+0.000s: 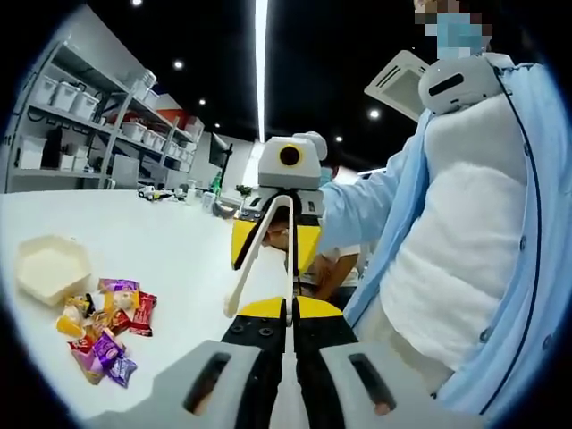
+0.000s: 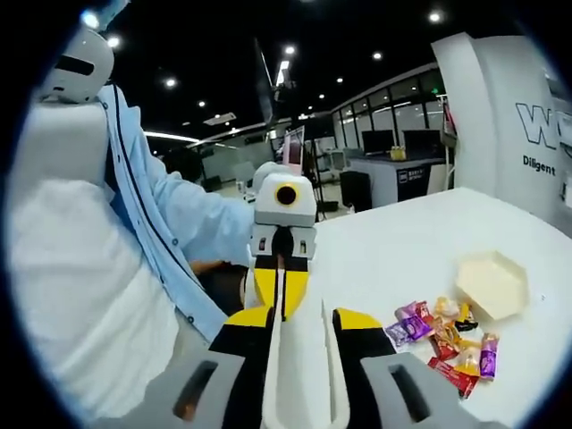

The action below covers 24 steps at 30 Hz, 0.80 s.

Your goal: Place the target food into the container with the food tongs after gripping and lifting it, then release it inside without dropping or visibly crushing the food.

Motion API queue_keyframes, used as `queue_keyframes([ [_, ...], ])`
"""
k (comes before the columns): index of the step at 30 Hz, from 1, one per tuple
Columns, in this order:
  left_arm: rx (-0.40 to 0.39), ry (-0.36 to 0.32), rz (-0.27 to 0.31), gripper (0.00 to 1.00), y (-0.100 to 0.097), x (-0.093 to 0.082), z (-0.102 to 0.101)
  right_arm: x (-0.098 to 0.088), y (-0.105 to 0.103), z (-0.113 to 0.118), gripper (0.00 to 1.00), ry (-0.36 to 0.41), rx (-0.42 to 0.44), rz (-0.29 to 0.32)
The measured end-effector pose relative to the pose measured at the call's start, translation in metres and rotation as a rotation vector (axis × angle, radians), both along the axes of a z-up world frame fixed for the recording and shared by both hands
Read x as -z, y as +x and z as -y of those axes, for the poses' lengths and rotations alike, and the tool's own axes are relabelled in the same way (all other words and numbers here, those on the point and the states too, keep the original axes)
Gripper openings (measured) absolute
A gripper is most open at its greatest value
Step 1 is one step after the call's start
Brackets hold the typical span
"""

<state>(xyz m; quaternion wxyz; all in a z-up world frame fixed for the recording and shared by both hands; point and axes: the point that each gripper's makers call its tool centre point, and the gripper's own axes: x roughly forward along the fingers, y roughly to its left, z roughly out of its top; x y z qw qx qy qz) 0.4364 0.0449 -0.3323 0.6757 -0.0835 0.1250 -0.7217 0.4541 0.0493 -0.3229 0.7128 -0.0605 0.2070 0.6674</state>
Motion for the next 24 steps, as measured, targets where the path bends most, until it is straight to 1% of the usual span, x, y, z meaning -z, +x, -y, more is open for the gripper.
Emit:
queue_keyframes([
  [7, 0.005, -0.003, 0.000, 0.00, -0.001, -0.001, 0.002, -0.001, 0.000, 0.002, 0.21, 0.004, -0.003, -0.003],
  [12, 0.006, 0.001, -0.003, 0.00, 0.000, 0.000, 0.003, 0.000, 0.000, 0.003, 0.19, -0.010, 0.004, -0.018],
  [15, 0.000, -0.003, -0.013, 0.01, 0.003, 0.000, 0.003, -0.003, -0.001, 0.002, 0.17, -0.011, 0.008, 0.004],
  [16, -0.014, 0.000, -0.011, 0.01, 0.005, 0.000, 0.003, -0.002, 0.001, 0.003, 0.17, -0.017, 0.015, 0.027],
  [17, -0.018, 0.003, -0.036, 0.02, 0.006, 0.001, 0.003, -0.001, 0.001, 0.003, 0.17, -0.016, 0.013, 0.024],
  [19, -0.031, 0.018, -0.016, 0.02, 0.009, 0.004, 0.004, 0.002, 0.004, 0.004, 0.17, -0.025, 0.024, 0.028],
  [20, -0.036, 0.020, -0.017, 0.03, 0.010, 0.005, 0.004, 0.002, 0.005, 0.004, 0.17, -0.025, 0.031, 0.023],
  [24, -0.070, 0.019, -0.002, 0.04, 0.016, 0.003, 0.002, 0.000, 0.010, 0.003, 0.16, -0.014, 0.054, 0.040],
])
